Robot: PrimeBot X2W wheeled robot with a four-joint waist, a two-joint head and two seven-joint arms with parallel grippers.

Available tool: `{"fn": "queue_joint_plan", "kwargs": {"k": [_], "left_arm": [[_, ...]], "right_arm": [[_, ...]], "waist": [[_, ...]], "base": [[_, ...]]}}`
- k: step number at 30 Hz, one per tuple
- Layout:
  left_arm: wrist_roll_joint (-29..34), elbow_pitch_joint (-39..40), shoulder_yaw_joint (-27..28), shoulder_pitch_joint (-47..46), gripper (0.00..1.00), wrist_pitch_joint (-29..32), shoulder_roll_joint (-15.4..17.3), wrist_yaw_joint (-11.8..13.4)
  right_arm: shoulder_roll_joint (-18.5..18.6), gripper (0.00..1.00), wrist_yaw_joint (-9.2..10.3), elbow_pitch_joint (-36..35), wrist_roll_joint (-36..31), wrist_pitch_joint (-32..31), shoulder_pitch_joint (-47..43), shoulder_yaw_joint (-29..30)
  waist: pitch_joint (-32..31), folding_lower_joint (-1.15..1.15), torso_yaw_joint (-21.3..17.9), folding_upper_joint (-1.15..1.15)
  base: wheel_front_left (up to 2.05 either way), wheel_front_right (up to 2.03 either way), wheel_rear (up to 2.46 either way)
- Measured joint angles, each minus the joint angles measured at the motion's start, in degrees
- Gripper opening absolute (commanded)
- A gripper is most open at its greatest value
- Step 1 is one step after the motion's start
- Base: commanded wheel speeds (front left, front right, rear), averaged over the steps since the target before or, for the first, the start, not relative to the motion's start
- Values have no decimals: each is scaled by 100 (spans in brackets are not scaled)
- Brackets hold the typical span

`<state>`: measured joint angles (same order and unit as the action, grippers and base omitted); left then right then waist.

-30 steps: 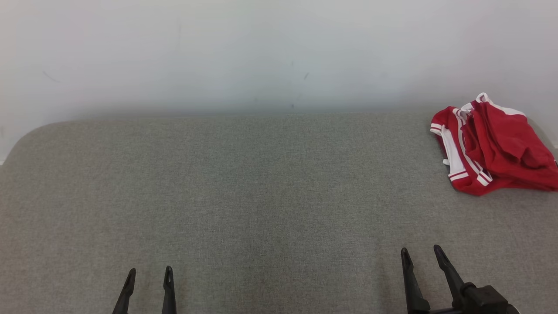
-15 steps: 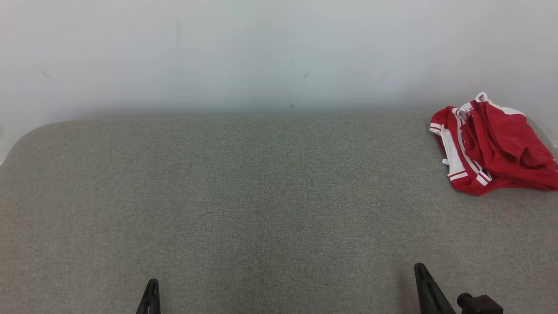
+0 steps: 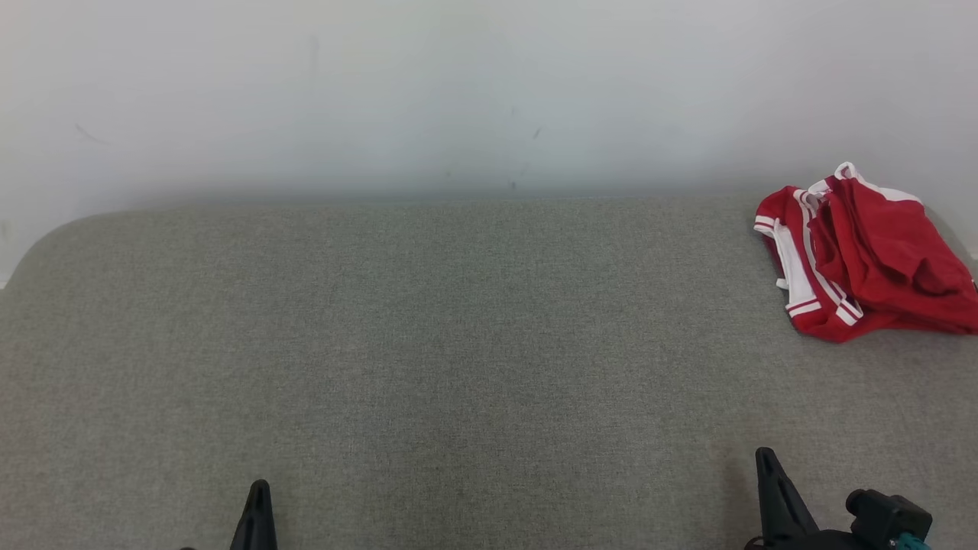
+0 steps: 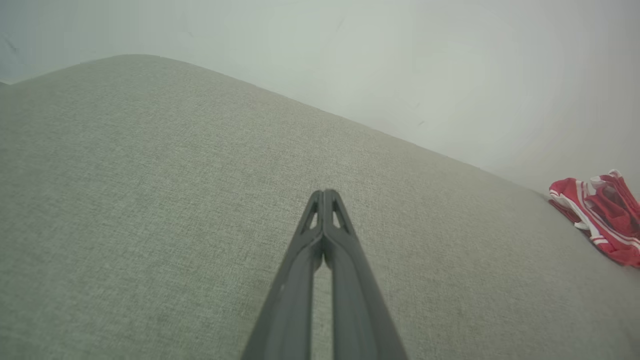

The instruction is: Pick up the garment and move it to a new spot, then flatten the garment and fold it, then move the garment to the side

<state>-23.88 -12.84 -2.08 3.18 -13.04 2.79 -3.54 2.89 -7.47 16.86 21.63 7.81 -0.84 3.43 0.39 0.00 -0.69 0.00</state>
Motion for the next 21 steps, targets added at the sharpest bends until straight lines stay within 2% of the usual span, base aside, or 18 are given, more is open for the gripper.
{"fn": "queue_joint_plan", "kwargs": {"k": [21], "left_arm": [[-1930, -91, -81, -307, 0, 181, 0, -103]], "right_arm": [[1, 0, 0, 146, 1866, -754, 410, 424]], "waist": [[0, 0, 14, 0]], "base": [[0, 0, 0]]}}
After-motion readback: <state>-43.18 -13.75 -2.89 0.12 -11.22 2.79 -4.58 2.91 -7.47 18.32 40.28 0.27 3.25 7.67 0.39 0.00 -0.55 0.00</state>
